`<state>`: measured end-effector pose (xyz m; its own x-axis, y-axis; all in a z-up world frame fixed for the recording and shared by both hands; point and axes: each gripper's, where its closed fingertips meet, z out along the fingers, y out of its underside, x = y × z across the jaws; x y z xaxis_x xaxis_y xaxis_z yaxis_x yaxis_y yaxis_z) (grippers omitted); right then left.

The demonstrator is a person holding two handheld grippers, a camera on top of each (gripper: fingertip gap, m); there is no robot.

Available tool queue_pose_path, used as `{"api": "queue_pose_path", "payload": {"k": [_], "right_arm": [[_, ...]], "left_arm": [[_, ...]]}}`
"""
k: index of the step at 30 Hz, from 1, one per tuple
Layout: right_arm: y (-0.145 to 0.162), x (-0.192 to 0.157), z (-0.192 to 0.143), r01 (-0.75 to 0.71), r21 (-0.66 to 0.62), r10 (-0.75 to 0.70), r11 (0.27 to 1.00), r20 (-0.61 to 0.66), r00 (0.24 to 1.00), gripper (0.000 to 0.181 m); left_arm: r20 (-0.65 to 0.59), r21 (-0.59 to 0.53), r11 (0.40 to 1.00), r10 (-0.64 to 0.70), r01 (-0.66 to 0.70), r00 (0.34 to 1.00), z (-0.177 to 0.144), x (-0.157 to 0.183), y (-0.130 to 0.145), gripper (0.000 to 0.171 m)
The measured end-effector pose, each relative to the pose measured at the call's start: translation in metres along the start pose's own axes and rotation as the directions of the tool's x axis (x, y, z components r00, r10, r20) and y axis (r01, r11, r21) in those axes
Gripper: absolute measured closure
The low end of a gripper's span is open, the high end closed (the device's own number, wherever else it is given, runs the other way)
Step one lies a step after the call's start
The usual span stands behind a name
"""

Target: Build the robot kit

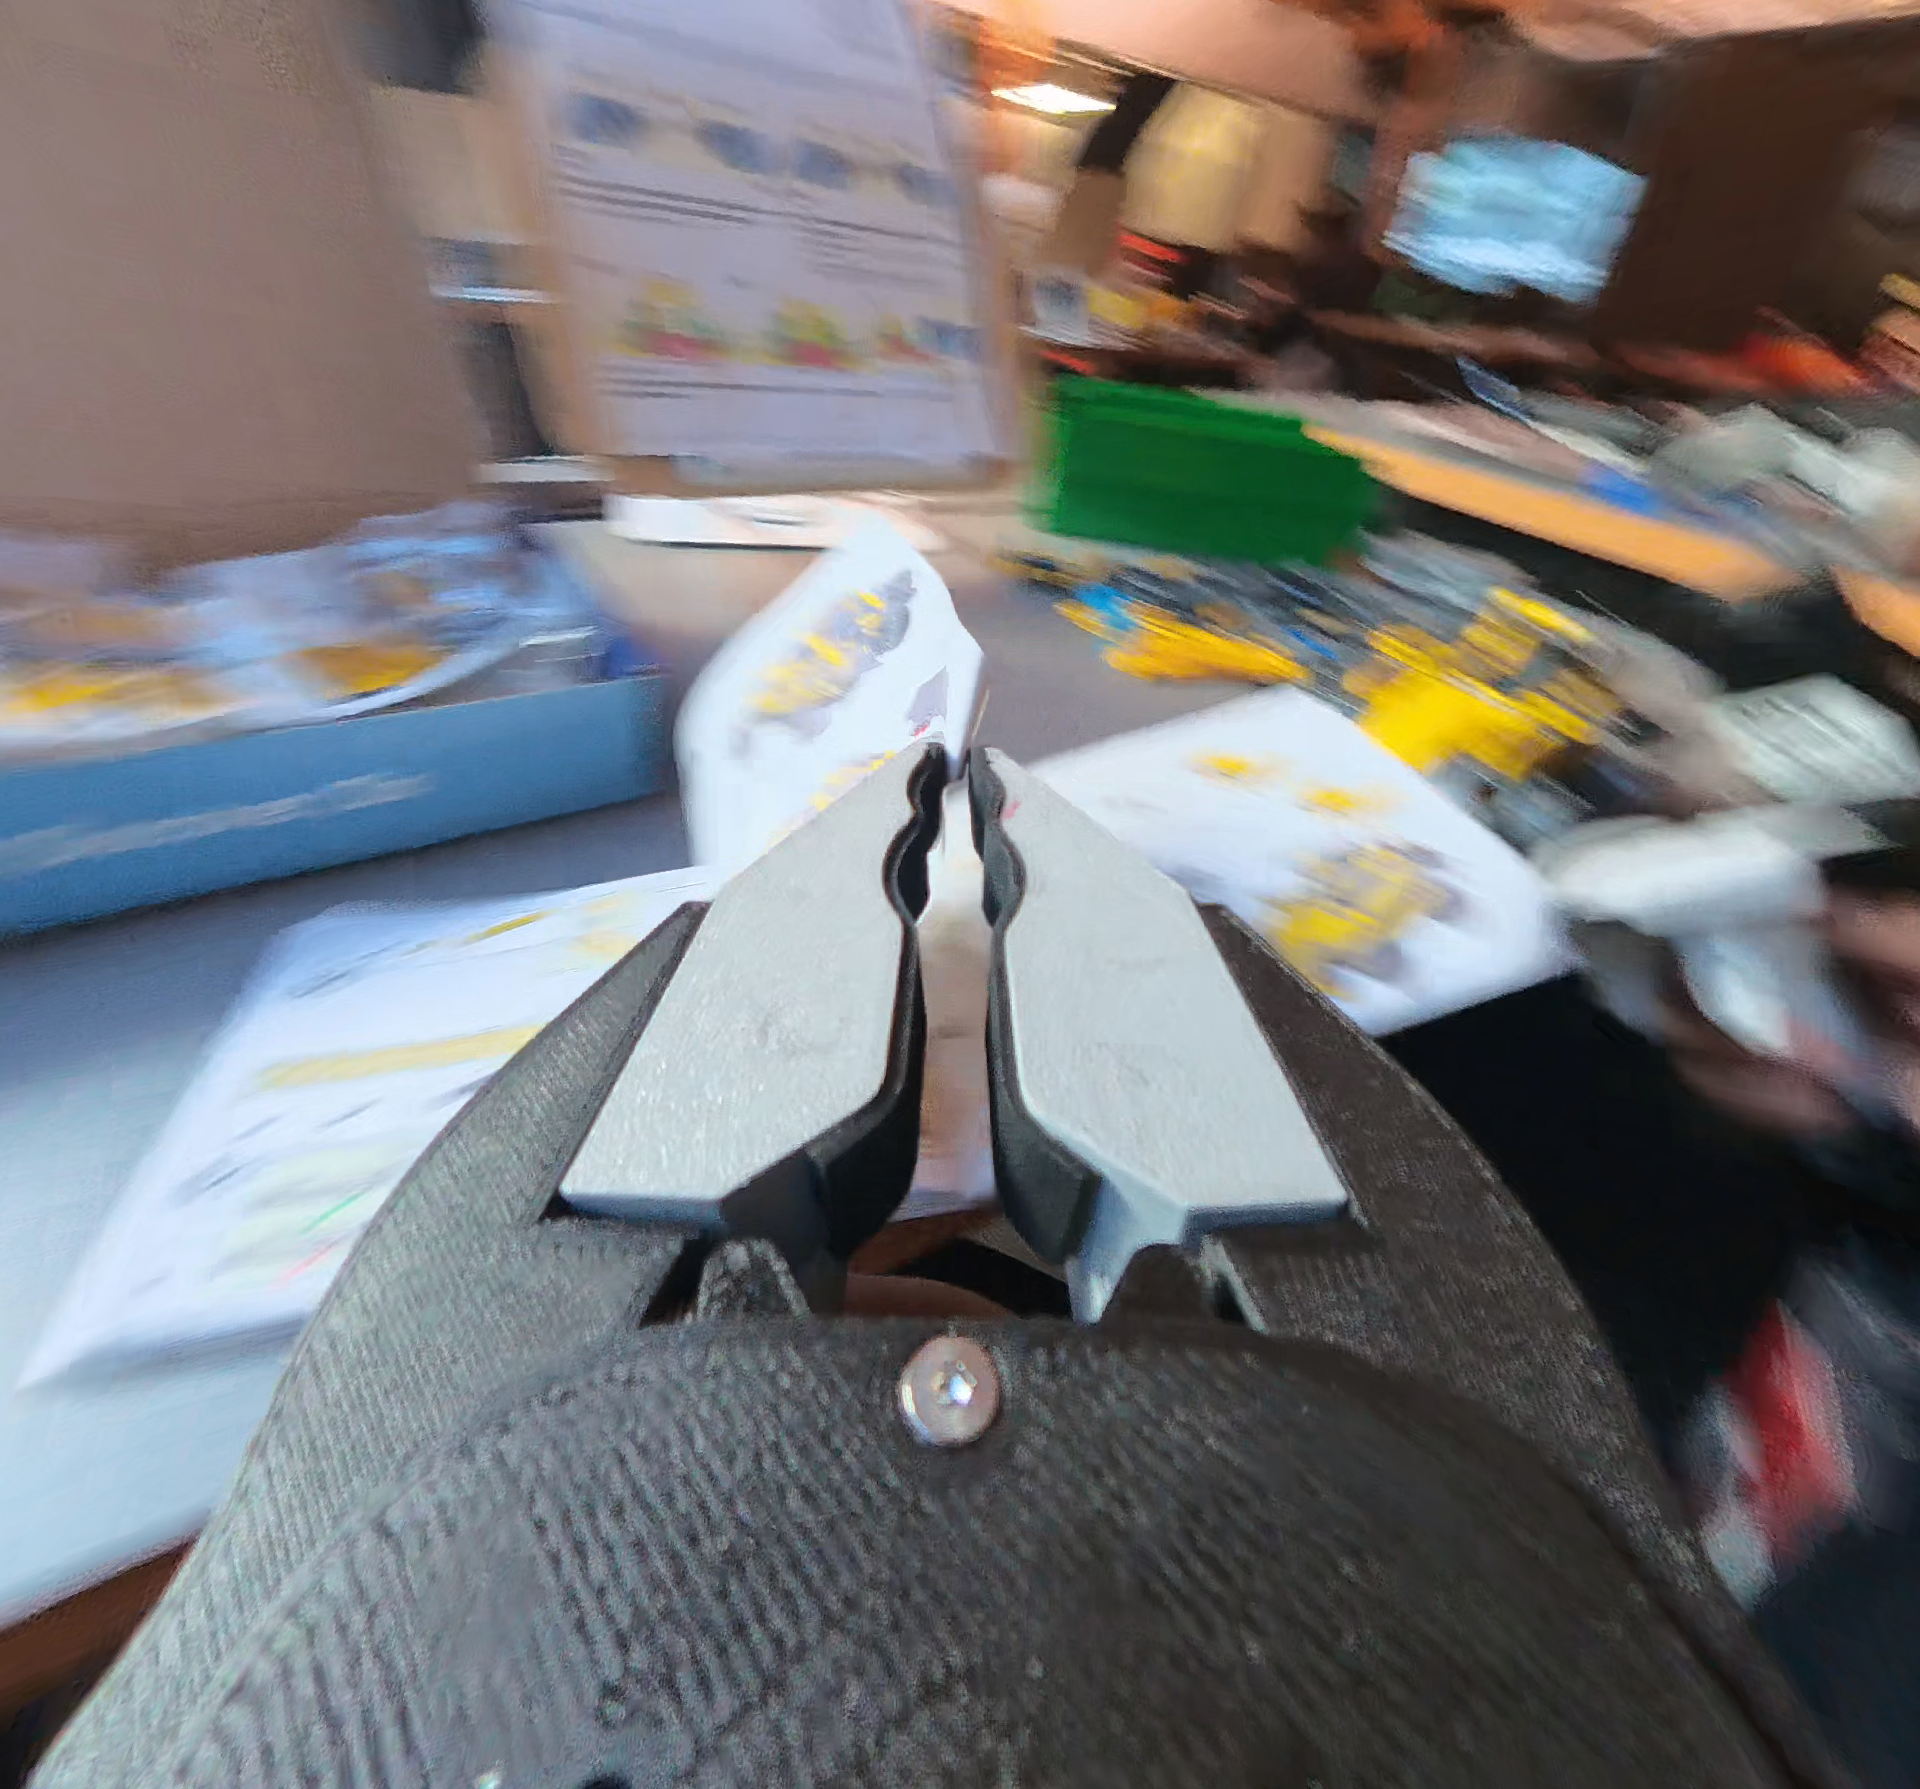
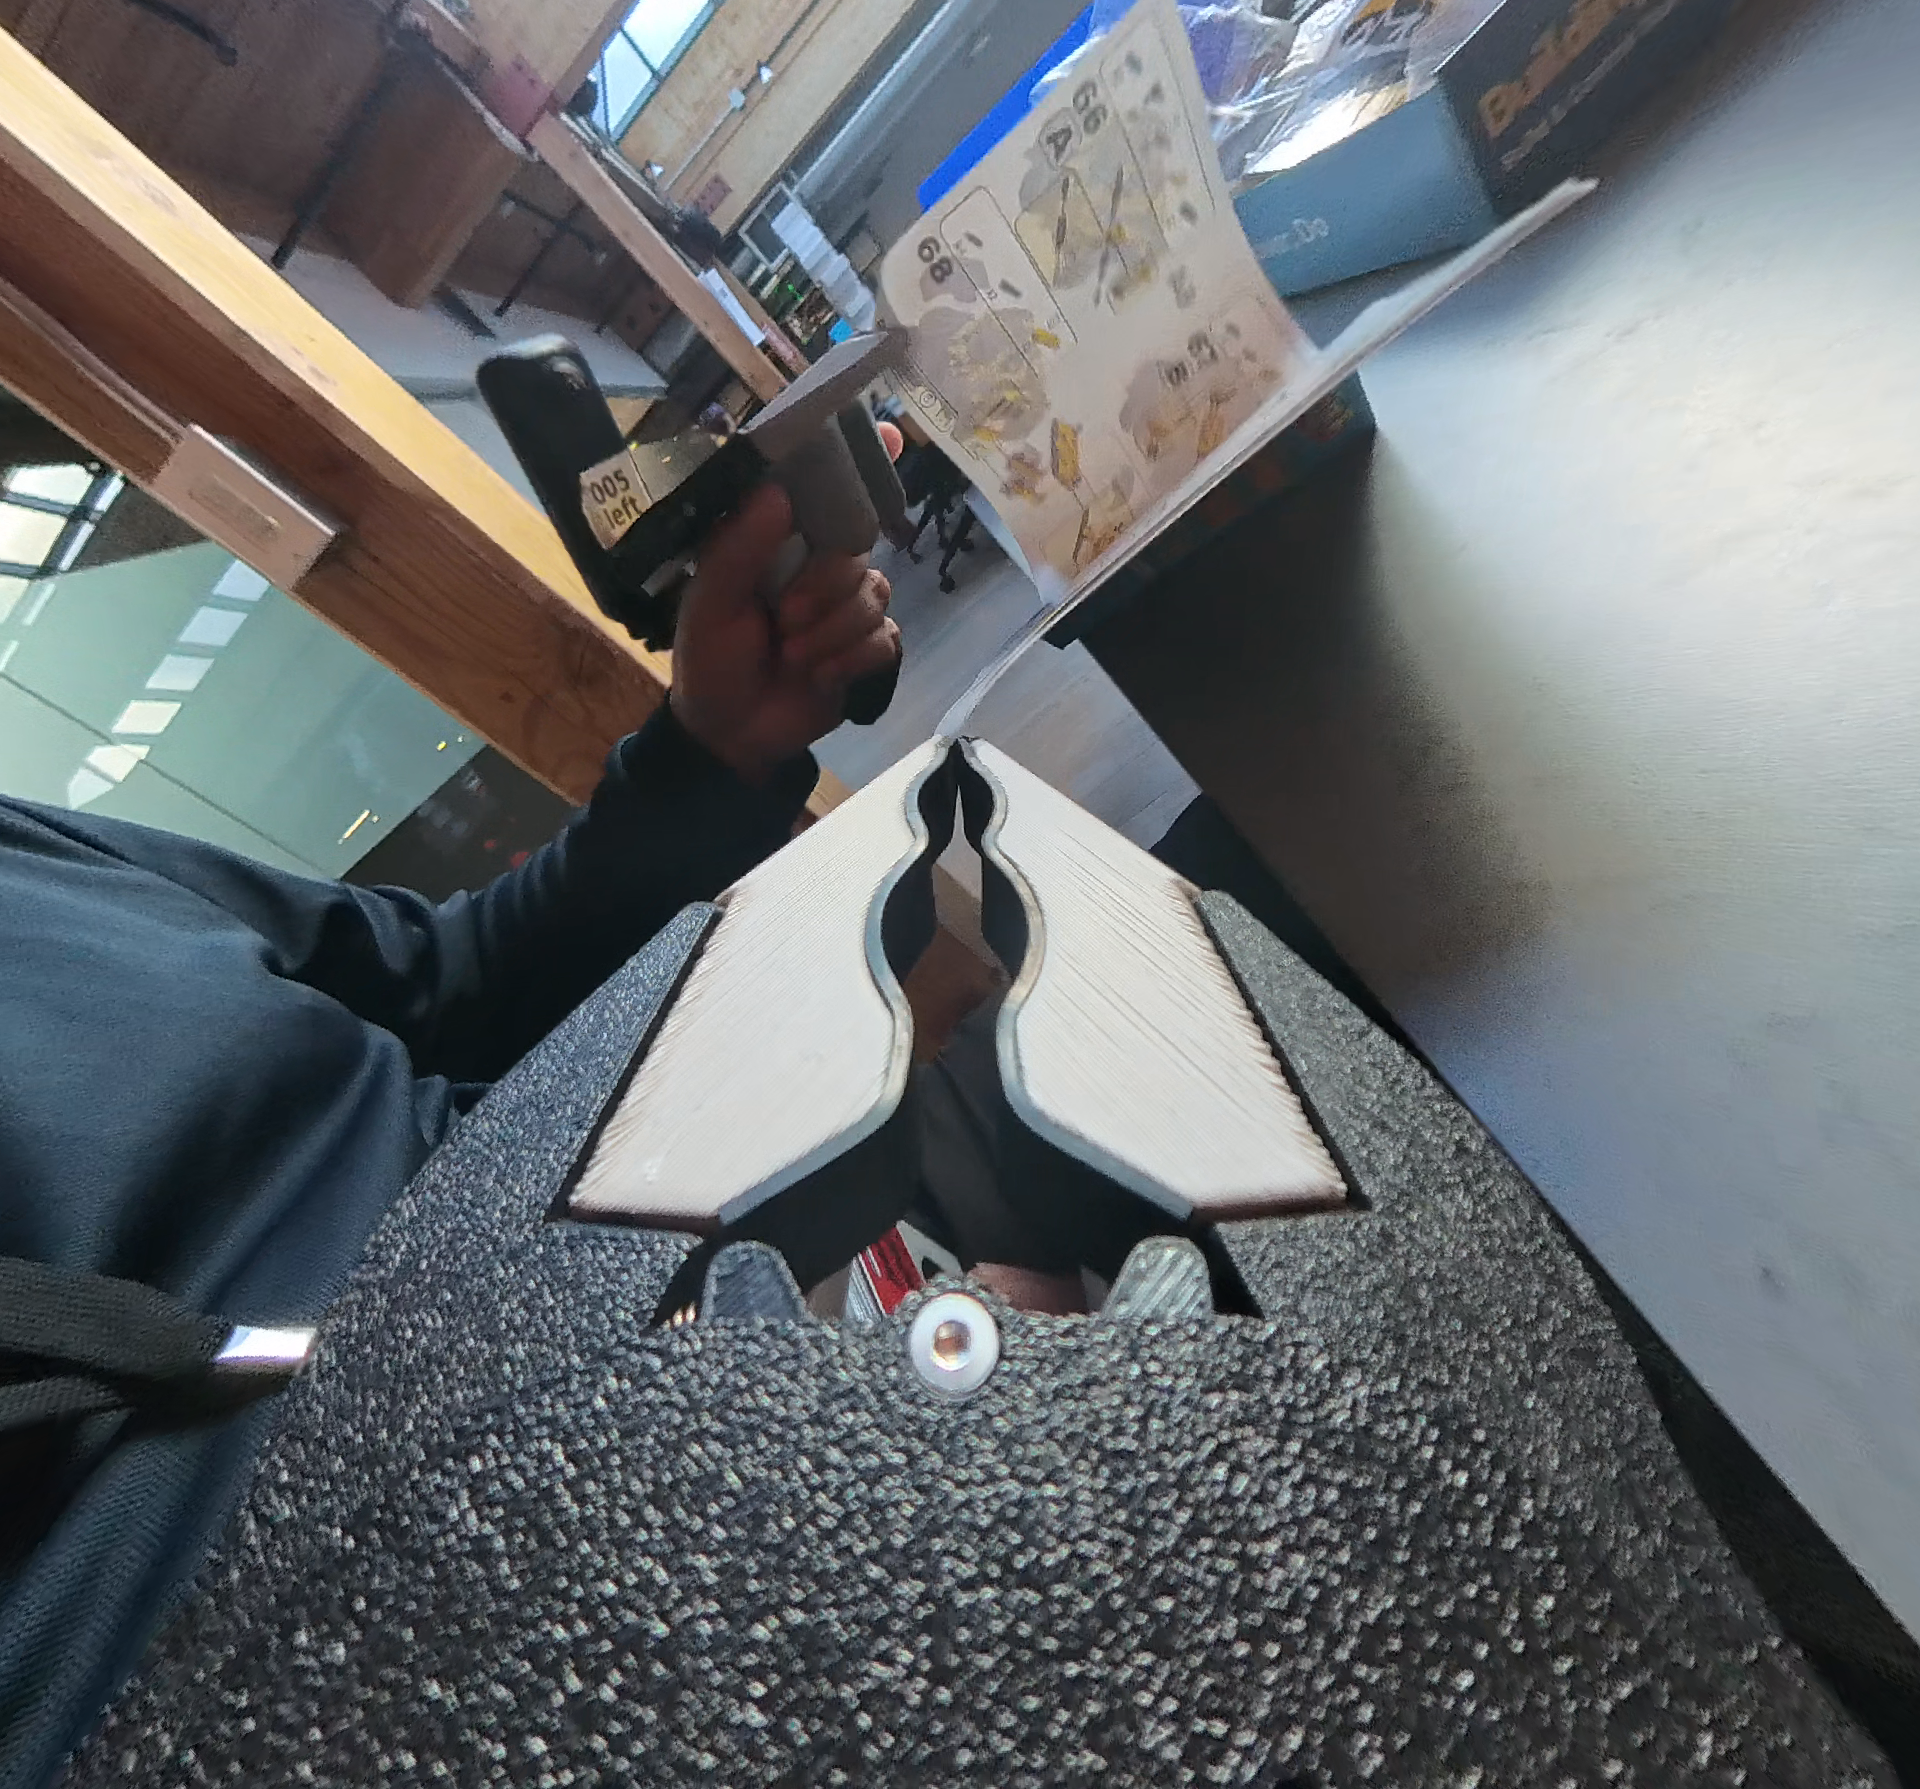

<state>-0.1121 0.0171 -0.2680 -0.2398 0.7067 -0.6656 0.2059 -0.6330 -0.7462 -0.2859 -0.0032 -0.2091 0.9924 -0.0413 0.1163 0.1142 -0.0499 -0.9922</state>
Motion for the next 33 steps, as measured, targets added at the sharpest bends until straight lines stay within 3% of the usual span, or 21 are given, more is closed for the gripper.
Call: {"api": "queue_pose_path", "payload": {"k": [2,4,6,10,13,15,18,20,25,29,33], "right_arm": [[-0.005,0.004,-0.003,-0.01,0.016,0.01,1.0,-0.024,1.0,0.181],[-0.011,0.01,-0.006,-0.013,0.025,0.015,1.0,-0.066,0.998,0.181],[-0.016,0.014,-0.01,0.004,0.025,-0.001,1.0,-0.101,0.995,0.181],[-0.027,0.024,-0.016,0.055,0.005,-0.053,0.998,-0.187,0.981,0.181],[-0.032,0.034,-0.022,0.074,-0.016,-0.076,0.997,-0.257,0.964,0.181],[-0.035,0.037,-0.027,0.091,-0.018,-0.092,0.996,-0.295,0.951,0.18],[-0.043,0.03,-0.035,0.104,0.017,-0.096,0.994,-0.268,0.958,0.179],[-0.048,0.026,-0.044,0.112,0.049,-0.096,0.992,-0.257,0.962,0.173],[-0.063,0.002,-0.07,0.253,0.101,-0.222,0.962,-0.248,0.943,0.172],[-0.06,-0.016,-0.086,0.365,0.146,-0.332,0.919,-0.209,0.92,0.172],[-0.016,-0.01,-0.083,0.394,0.069,-0.375,0.917,-0.197,0.906,0.172]], "left_arm": [[0.208,0.026,0.995,-0.104,0.101,0.973,-0.013,-0.052,-0.001,0.168],[0.326,0.065,0.983,-0.185,0.173,0.927,-0.029,-0.087,0.0,0.161],[0.377,0.099,0.983,-0.181,0.155,0.908,-0.042,-0.102,-0.005,0.158],[0.447,0.069,0.997,-0.006,-0.028,0.895,-0.05,-0.095,-0.024,0.143],[0.38,0.057,0.983,0.14,-0.174,0.914,-0.041,-0.054,-0.041,0.142],[0.208,0.019,0.968,0.24,-0.249,0.948,-0.021,-0.008,-0.033,0.156],[-0.117,-0.254,0.94,0.205,-0.228,0.972,0.011,0.049,0.036,0.154],[-0.167,-0.334,0.913,0.187,-0.234,0.968,0.023,0.062,0.068,0.158],[-0.19,-0.429,0.849,0.25,-0.309,0.949,0.033,0.069,0.105,0.161],[-0.25,-0.377,0.88,0.204,-0.289,0.946,0.034,0.087,0.113,0.162],[-0.347,-0.256,0.92,0.197,-0.295,0.917,0.032,0.121,0.109,0.159]]}}
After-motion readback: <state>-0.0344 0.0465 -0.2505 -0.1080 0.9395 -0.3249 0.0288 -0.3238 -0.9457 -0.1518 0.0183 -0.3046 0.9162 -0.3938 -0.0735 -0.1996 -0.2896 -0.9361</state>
